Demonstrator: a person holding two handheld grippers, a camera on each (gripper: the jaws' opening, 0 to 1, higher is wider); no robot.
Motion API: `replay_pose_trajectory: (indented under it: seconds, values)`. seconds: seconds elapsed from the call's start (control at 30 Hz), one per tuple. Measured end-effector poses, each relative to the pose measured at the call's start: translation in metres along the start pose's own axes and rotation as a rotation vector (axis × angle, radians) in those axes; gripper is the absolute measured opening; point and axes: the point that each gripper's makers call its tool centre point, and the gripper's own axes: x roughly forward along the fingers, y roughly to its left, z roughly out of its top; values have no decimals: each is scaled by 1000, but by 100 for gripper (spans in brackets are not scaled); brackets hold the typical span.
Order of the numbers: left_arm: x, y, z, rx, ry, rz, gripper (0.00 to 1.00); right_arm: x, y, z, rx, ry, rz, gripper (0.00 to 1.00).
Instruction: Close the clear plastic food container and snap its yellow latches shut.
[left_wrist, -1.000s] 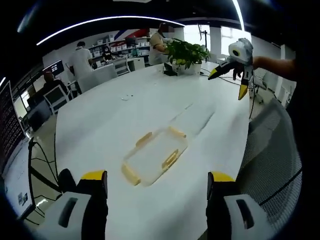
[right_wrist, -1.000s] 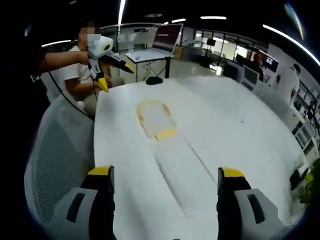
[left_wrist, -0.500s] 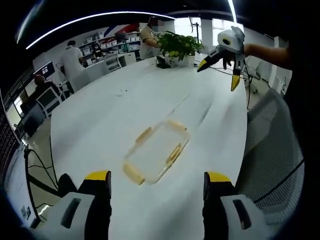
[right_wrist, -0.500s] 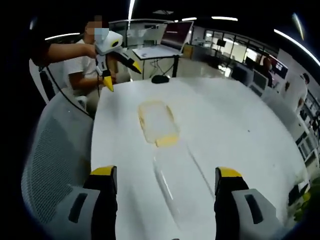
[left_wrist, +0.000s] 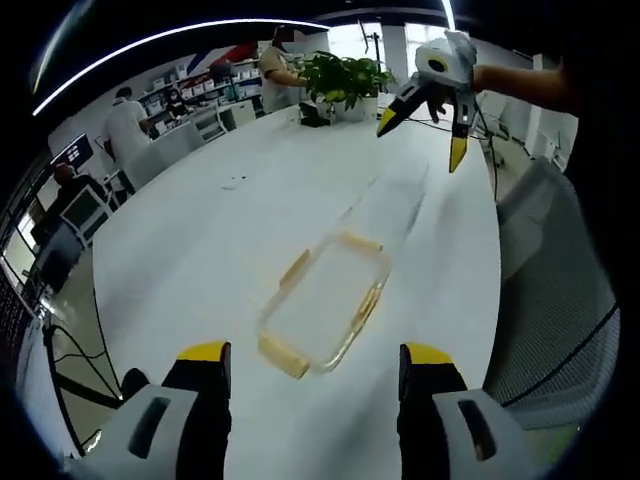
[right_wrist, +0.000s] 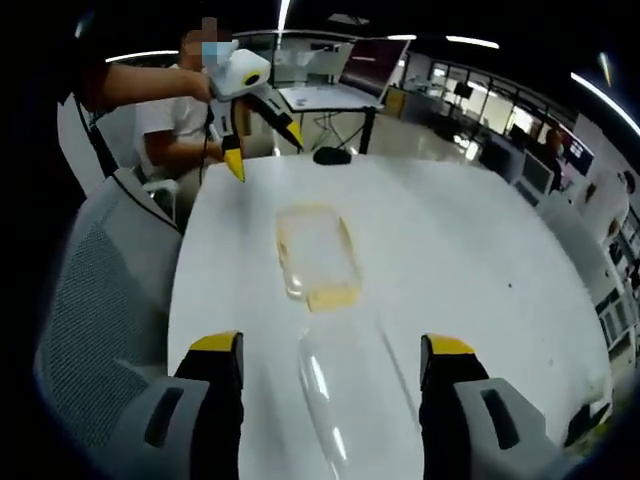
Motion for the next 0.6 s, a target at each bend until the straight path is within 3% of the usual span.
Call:
replay_pose_trajectory:
  seconds: [0.4,0.6]
  values:
    - [18,13,-10,71,43,-47,57,33,0,15,-48,18,56,60]
    - [28,17,-16,116,66,-74,52,50,1,13,-73,47,84,57]
